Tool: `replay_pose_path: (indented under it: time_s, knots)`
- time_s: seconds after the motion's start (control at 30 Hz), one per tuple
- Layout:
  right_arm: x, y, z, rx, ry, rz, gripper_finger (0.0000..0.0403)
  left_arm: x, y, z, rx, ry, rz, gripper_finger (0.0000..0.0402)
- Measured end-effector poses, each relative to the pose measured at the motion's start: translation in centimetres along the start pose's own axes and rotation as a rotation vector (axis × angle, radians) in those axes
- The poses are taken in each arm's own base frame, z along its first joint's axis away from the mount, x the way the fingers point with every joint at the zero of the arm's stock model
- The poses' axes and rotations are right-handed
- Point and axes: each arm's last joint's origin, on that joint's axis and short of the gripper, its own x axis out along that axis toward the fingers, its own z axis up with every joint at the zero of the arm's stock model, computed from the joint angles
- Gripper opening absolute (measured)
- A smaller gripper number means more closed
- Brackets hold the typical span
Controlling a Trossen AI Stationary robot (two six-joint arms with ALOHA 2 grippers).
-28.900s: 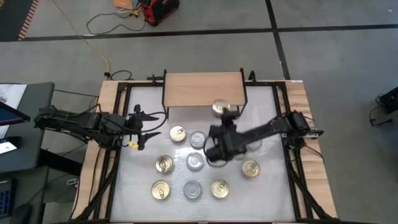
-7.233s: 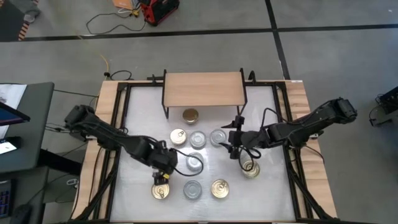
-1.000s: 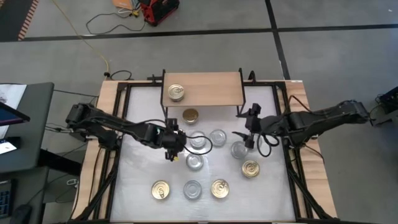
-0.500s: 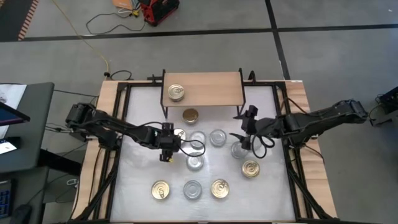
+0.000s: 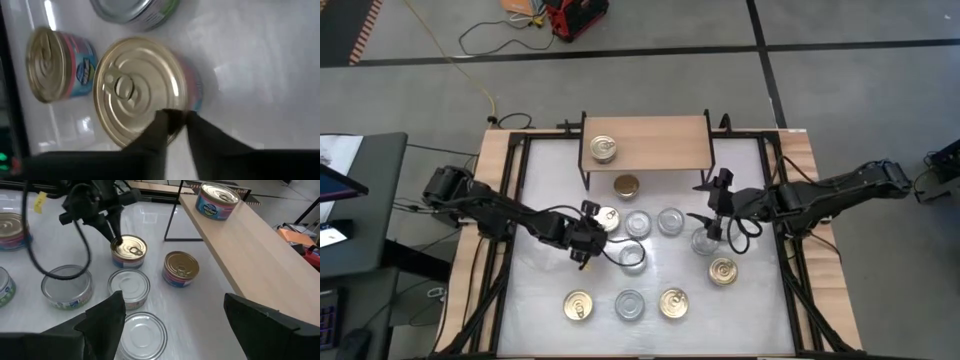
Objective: Stack canned seafood by type on shelf
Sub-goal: Stack the blue tuna can on top of the other blue tuna can on the shelf
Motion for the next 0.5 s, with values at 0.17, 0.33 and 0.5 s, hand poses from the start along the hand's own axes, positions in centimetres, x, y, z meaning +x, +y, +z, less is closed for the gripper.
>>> replay_pose_path:
  time_s: [0.17, 0.33, 0.5]
  knots:
    - [0.0, 0.0, 0.1, 0.021, -0.01, 0.001, 0.0361, -0.6, -1.1, 0.0, 0.065, 0.009, 0.056, 0.0004]
    - [0.0, 0.0, 0.2, 0.036, -0.02, 0.001, 0.0361, -1.2, -2.2, 0.1, 0.087, -0.004, 0.075, 0.0001]
    - [0.0, 0.0, 0.4, 0.054, -0.036, 0.002, 0.0361, -1.7, -3.1, -0.1, 0.077, -0.002, 0.067, 0.0]
